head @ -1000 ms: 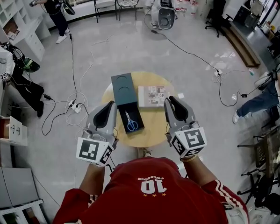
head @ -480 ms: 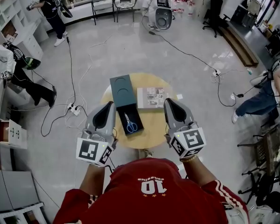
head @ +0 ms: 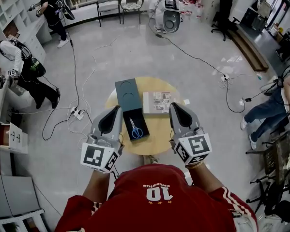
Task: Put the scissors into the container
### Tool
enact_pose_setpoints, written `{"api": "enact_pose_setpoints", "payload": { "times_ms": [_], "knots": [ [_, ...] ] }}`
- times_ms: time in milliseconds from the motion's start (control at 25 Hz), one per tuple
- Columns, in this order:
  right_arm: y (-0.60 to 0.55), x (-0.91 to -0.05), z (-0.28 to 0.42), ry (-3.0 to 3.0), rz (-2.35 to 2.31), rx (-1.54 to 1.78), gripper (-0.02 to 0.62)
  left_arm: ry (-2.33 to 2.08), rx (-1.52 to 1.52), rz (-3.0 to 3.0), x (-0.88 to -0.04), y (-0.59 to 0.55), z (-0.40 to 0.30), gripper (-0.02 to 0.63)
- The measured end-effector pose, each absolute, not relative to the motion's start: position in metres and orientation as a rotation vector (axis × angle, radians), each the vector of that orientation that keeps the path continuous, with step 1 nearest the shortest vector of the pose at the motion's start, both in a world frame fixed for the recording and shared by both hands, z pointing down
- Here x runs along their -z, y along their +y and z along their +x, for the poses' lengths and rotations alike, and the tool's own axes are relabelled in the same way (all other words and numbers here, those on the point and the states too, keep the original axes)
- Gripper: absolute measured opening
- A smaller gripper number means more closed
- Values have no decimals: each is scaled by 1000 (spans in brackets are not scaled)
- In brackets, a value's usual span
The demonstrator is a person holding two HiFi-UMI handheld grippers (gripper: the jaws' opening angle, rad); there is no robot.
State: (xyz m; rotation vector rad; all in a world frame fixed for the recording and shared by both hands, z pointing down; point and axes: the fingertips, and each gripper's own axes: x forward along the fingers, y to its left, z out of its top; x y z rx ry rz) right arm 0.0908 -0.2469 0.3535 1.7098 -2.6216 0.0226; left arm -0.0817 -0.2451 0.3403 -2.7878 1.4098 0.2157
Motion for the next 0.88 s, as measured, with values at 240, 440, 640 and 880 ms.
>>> {"api": "enact_pose_setpoints", "payload": {
  "times_ms": [240, 440, 640, 880],
  "knots": [
    [-246, -351, 93, -2625, 1716, -16, -12, 1405, -216, -2791, -340, -243, -79, 2],
    [-247, -348, 94, -2630, 1716, -22, -12, 1401, -213, -2796, -338, -243, -78, 2],
    [-247, -347, 94, -2635, 1716, -28, -12, 1398, -218, -2801, -338, -244, -78, 2],
    [-248, -350, 92, -2647, 1713, -21, -12, 1398, -210, -2799, -344, -245, -77, 2]
  ]
}}
